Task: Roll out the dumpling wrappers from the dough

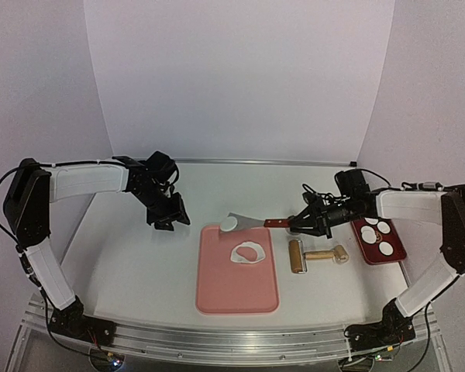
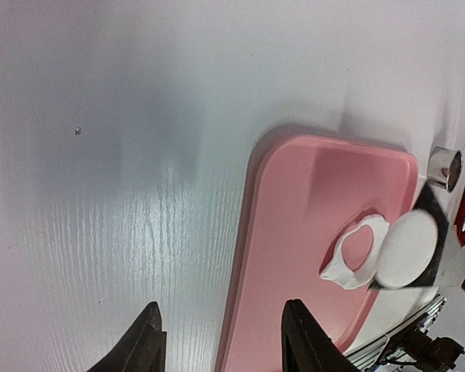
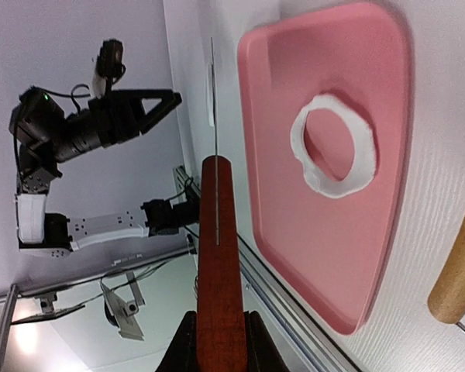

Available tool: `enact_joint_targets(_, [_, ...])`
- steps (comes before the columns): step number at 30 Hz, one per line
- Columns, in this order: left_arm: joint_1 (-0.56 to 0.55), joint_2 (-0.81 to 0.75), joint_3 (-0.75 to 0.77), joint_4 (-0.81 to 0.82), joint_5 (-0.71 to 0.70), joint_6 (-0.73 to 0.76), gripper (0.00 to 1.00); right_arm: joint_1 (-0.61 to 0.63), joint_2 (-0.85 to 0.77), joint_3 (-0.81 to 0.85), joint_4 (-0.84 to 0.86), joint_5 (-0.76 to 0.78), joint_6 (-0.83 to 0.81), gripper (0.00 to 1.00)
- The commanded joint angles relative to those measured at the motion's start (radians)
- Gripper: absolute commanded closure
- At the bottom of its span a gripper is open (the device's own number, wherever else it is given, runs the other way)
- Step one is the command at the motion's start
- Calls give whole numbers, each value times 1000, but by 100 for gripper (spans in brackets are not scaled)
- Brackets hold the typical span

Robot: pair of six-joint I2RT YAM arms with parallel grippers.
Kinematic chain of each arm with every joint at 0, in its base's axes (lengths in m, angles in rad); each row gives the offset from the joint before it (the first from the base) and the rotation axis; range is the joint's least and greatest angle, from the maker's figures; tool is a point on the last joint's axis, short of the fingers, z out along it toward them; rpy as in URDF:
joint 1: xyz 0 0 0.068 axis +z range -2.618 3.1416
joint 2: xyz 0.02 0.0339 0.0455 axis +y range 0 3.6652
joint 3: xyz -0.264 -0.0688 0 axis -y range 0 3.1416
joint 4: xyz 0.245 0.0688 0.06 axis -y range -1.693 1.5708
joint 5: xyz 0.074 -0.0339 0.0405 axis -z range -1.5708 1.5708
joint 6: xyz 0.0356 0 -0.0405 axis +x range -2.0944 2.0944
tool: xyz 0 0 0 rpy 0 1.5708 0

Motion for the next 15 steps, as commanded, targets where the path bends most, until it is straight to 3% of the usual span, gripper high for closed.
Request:
enact_joint_targets(1, [3,19,67,31,27,24,54,-57,-90,-25,120,89,72,100])
enact_joint_targets(15, [3,105,137,53,75,42,54,-252,-303,-160,201,257,190,100])
